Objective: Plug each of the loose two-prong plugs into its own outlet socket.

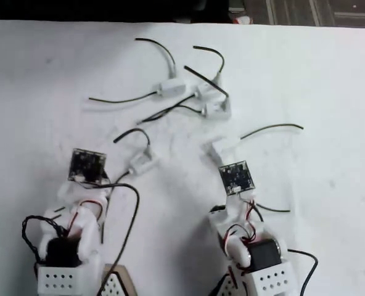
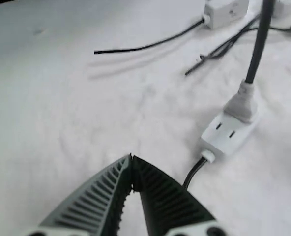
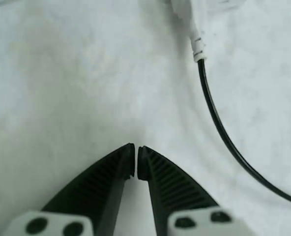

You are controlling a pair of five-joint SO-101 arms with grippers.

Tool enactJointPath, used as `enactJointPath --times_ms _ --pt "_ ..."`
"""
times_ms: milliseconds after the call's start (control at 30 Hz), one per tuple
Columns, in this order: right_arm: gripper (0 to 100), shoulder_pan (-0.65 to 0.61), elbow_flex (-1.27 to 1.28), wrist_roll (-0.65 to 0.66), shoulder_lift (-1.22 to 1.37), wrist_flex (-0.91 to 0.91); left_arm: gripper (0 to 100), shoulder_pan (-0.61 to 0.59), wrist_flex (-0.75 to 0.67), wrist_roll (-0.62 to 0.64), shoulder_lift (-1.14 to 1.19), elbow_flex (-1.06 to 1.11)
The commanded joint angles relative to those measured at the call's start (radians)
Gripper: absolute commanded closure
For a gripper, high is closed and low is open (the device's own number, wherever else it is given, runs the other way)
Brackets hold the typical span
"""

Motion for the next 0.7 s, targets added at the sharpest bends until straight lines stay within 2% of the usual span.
enactJointPath --times_ms 0,133,300,667 --pt "98.1 0.012 0.011 0.0 -0.007 0.002 98 0.01 0.072 -0.06 -0.008 -0.009" --pt "98.1 0.019 0.011 -0.005 -0.007 0.002 98 0.01 0.092 -0.064 -0.007 0.051" --pt "98.1 0.134 0.011 -0.008 -0.007 0.002 98 0.005 0.169 -0.064 -0.007 0.051" --pt "98.1 0.136 0.011 -0.006 -0.007 0.002 98 0.002 0.278 -0.058 -0.005 0.051"
